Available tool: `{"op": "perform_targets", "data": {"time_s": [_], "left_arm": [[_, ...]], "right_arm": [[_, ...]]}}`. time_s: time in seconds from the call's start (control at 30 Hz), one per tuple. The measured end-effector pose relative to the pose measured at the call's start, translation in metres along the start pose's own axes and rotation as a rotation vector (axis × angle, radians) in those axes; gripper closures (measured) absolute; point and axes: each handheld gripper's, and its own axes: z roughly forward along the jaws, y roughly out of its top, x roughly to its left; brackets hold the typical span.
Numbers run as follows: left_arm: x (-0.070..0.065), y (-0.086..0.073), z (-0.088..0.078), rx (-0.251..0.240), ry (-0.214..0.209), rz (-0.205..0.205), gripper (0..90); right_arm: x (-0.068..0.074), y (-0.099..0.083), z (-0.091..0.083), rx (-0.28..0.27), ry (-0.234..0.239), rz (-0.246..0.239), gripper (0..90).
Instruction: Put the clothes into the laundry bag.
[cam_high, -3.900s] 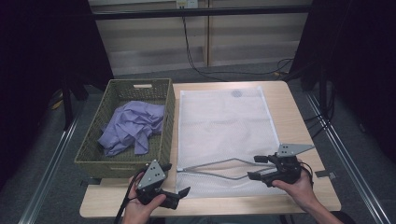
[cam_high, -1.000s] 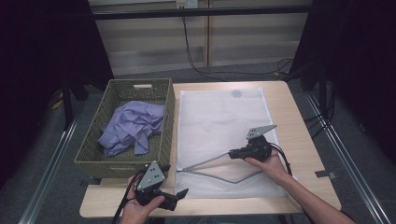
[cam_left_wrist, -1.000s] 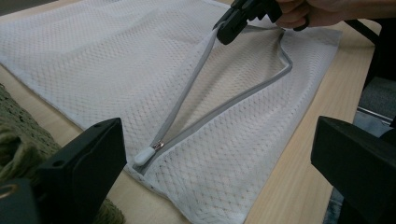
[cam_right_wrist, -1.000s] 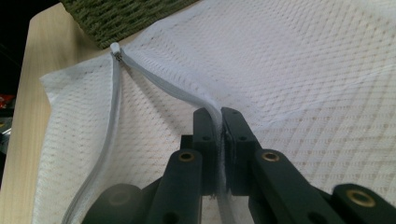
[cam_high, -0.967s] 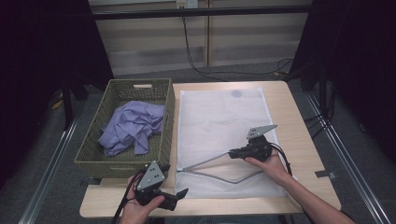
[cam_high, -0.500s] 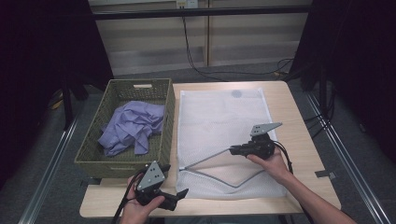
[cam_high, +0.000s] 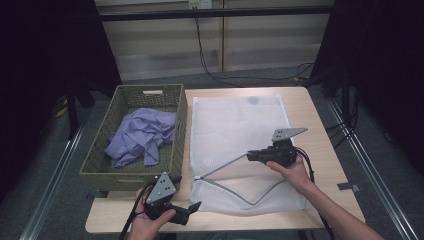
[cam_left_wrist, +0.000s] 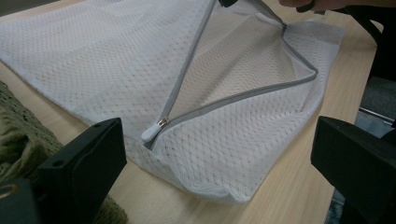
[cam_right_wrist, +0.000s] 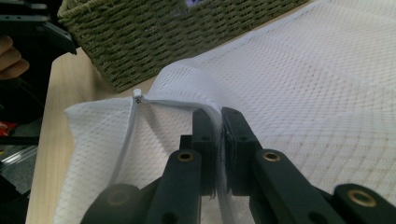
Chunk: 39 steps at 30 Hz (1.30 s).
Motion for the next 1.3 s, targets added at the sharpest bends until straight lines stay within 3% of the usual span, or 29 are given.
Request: {"op": "perform_targets", "data": {"time_s": [0.17,1.17,1.3], "left_arm": [[0.000,0.000,0.000,0.010,0.004,0.016,3.3],[0.000,0.000,0.000,0.003,0.004,0.010,3.5],[-0.001,0.001,-0.001,0.004,0.003,0.010,3.5]], "right_arm": [[0.000,0.005,-0.002,-0.019,0.000,-0.001,86.9],[-0.003,0.036,-0.011,-0.119,0.013,-0.022,87.6],[-0.004,0.043,-0.016,-0.161,0.018,-0.021,87.5]]}}
